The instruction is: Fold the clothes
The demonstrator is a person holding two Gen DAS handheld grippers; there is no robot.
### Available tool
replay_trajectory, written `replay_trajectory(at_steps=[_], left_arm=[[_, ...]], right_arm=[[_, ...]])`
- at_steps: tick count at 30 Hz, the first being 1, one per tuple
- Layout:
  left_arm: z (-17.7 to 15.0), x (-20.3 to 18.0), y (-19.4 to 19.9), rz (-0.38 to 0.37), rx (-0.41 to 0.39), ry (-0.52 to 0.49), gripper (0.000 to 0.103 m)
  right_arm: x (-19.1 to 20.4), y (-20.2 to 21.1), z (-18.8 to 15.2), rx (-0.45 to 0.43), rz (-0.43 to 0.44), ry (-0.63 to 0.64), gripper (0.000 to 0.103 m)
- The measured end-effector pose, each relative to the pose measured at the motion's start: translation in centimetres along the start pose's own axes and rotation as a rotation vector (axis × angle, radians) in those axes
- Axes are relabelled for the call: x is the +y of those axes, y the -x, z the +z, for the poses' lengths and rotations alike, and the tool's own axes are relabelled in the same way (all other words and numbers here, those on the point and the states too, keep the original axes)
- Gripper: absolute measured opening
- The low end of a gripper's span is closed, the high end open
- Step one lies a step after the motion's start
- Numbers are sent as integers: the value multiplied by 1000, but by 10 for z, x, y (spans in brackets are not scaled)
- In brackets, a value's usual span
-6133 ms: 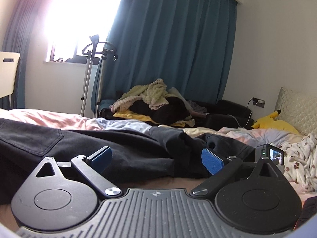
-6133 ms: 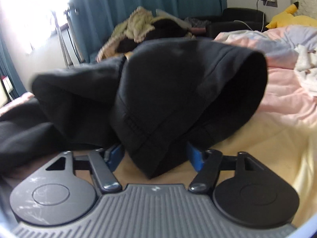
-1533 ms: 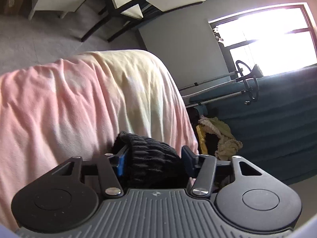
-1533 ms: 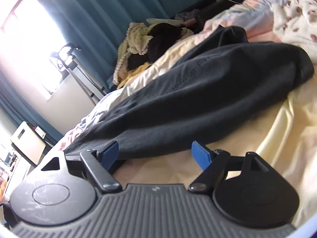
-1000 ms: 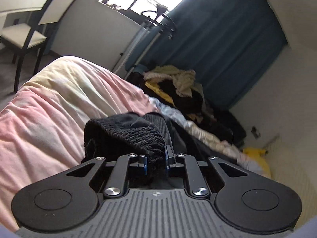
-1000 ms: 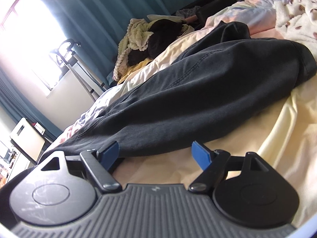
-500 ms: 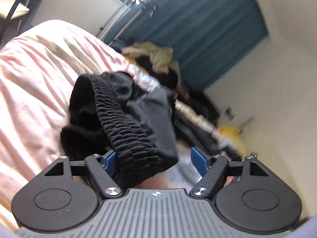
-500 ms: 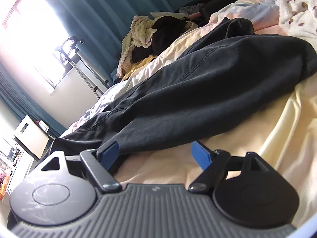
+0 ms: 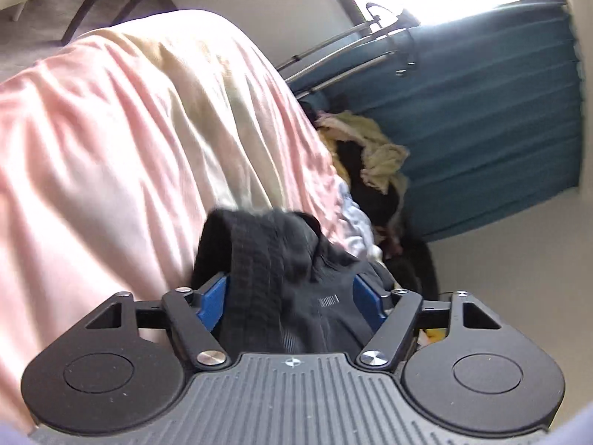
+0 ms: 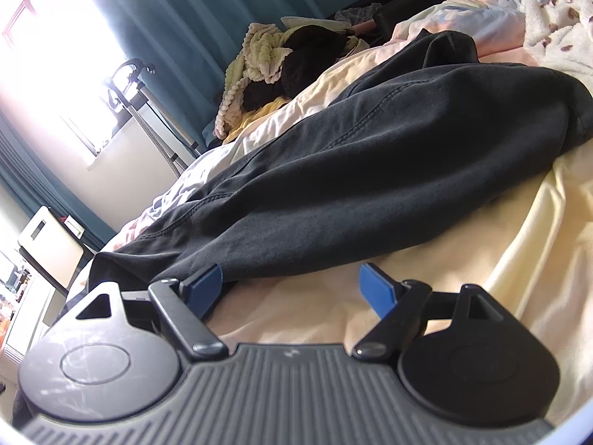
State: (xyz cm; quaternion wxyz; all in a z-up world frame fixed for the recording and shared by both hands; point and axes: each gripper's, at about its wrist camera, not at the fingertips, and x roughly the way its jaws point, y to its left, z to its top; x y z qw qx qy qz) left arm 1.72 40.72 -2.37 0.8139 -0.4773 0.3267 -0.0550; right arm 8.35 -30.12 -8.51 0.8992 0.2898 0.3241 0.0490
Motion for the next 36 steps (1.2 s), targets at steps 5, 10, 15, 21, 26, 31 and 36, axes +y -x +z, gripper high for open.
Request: replay_trajectory(at_steps=[5, 10, 15, 21, 26, 31, 36], left_arm=[[-2, -27, -9, 88, -15, -81, 10], [-36, -87, 33, 5, -67, -219, 9], [-98, -152, 83, -112, -31, -472, 9], [-206, -176, 96, -183, 126, -671, 9], [-270, -159, 74, -152, 199, -707, 10], [-278, -149, 68, -142, 211, -662, 50], [-249, -125, 106, -195, 100, -530, 68]], right_arm=[[-2, -6, -1, 5, -18, -6, 83], [4, -6, -1, 0, -5, 23, 83], [19, 3, -1, -48, 44, 94, 83], [45, 10, -6, -67, 146, 233, 83], [63, 8, -19, -21, 208, 338, 83], [67, -1, -29, 49, 202, 362, 83], [67, -4, -31, 62, 184, 354, 83]])
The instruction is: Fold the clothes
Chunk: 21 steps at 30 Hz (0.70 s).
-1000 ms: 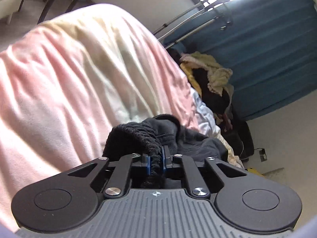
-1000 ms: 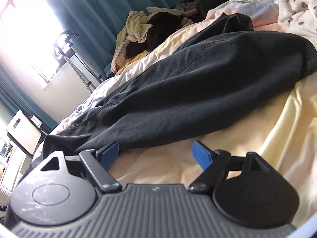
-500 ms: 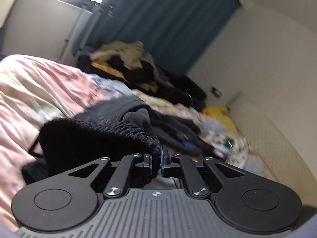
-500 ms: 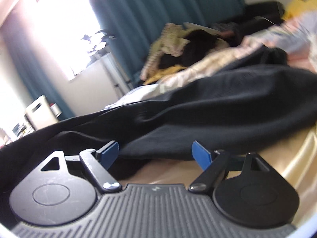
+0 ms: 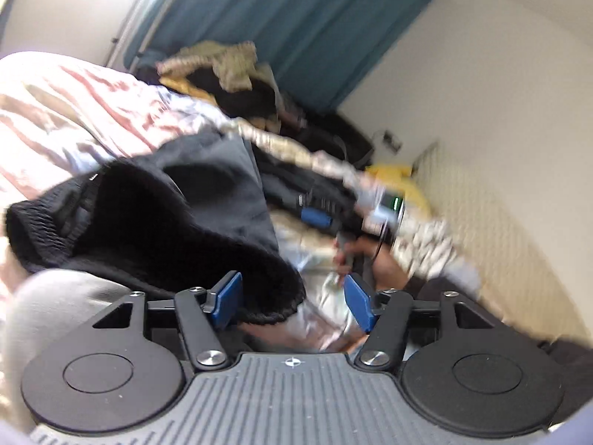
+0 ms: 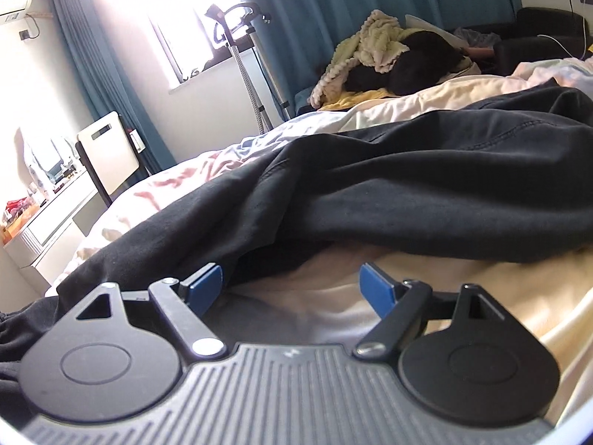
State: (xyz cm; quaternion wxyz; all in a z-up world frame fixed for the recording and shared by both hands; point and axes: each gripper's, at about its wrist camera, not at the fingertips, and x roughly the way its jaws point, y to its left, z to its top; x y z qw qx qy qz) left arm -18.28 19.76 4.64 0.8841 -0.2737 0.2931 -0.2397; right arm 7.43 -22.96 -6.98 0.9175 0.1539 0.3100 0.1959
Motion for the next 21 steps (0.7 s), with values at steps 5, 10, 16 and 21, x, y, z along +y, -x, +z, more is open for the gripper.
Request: replay_trajectory(at_steps=[5, 10, 16, 21], left_arm=[[28, 92, 25, 83, -129, 317, 68], [41, 204, -5, 69, -88, 688, 67], [34, 253, -36, 135, -45, 826, 65], [28, 271, -57, 94, -57, 881, 63]], right_arm=[[2, -1, -3, 7, -2, 1, 83], [3, -2, -5, 18, -21, 0, 83], [0, -3, -8, 25, -43, -5, 83], [-1, -13, -10, 51, -51, 1, 83]])
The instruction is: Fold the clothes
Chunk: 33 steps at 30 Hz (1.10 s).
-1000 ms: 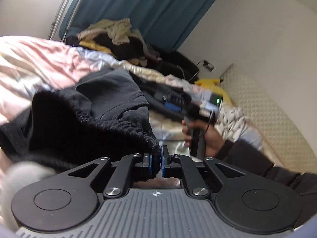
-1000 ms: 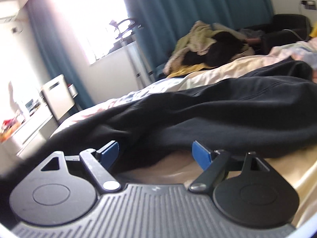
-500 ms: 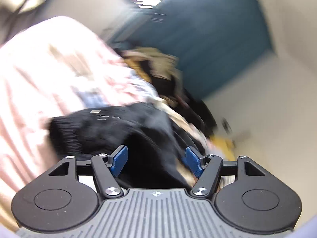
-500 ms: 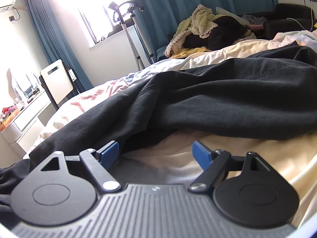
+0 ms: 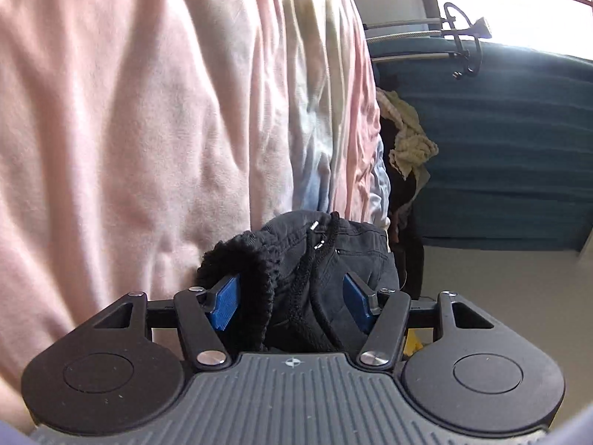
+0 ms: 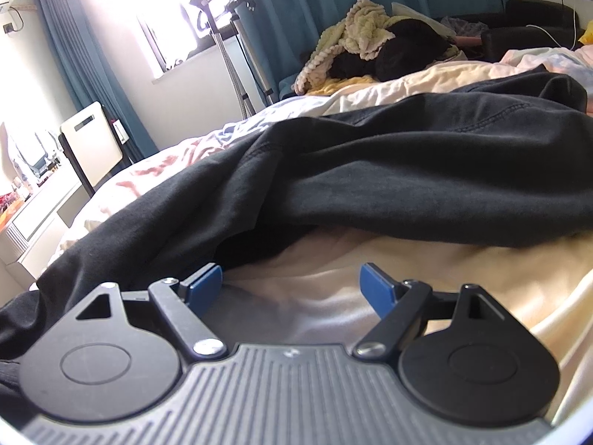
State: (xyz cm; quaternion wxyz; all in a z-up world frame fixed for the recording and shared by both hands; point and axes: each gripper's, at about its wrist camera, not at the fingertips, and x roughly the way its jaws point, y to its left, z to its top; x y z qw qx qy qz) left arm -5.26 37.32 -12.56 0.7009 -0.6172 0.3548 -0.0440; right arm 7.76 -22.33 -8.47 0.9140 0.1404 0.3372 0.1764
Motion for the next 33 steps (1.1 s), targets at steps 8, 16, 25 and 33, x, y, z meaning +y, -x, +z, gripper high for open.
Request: replay_trajectory(at_steps=[8, 16, 25, 33], left_arm=[[8, -72, -32, 60, -119, -292, 9], [63, -183, -5, 171, -281, -502, 8], [147, -274, -28, 287, -437, -629, 8], [160, -222, -116, 423, -400, -743, 46]], right_arm=[[2, -7, -3, 21, -10, 18, 83], [-2, -4, 3, -3, -21, -16, 83], [-7, -8, 19, -43, 9, -60, 83], [-14, -32, 30, -51, 21, -107, 83]])
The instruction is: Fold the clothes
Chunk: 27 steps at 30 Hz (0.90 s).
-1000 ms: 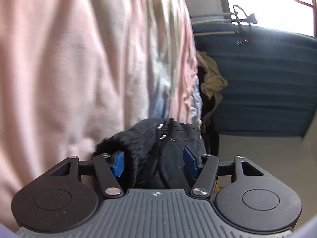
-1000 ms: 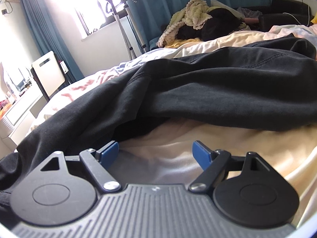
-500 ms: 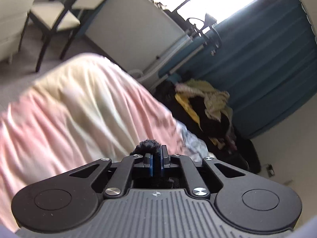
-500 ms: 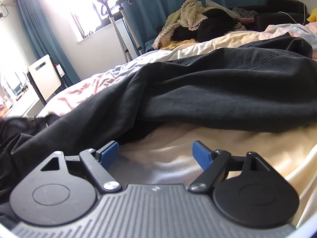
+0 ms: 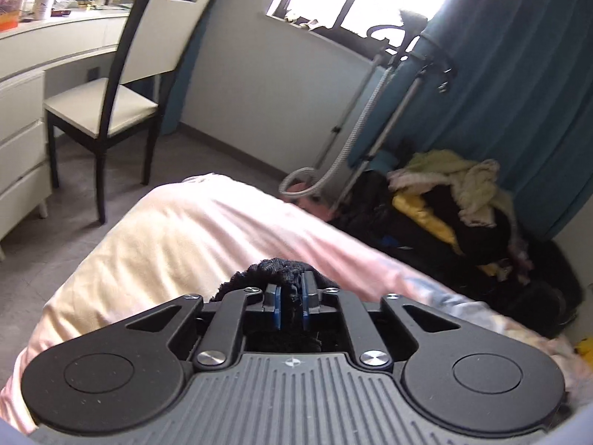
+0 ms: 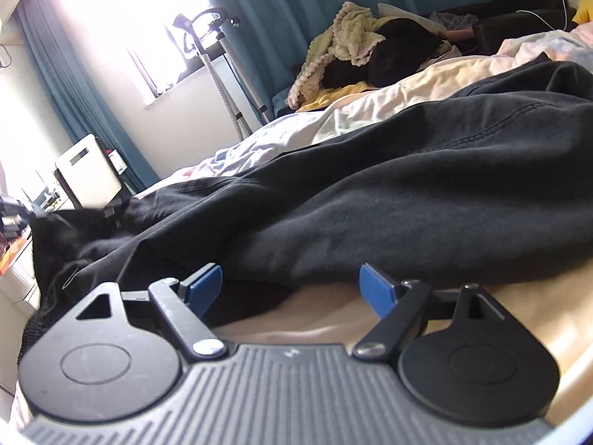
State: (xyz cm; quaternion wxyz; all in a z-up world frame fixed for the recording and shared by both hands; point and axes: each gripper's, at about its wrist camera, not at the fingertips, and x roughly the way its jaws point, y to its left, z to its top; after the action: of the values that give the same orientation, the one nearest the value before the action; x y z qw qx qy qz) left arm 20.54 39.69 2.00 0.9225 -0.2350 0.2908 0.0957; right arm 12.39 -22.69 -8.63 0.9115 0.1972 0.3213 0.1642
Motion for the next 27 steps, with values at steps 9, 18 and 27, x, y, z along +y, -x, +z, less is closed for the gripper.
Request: replay_trajectory(at_steps=[9, 18, 27], left_arm=[[-51, -12, 44, -37, -58, -149, 87], [-135, -40, 146, -96, 57, -642, 90], [-223, -54, 136, -139, 324, -989, 90]], right_arm=[[-7, -1, 9, -29, 12, -55, 83], [-11, 28, 11, -93, 2, -73, 83], [-21, 53, 11, -143, -69, -67, 83]])
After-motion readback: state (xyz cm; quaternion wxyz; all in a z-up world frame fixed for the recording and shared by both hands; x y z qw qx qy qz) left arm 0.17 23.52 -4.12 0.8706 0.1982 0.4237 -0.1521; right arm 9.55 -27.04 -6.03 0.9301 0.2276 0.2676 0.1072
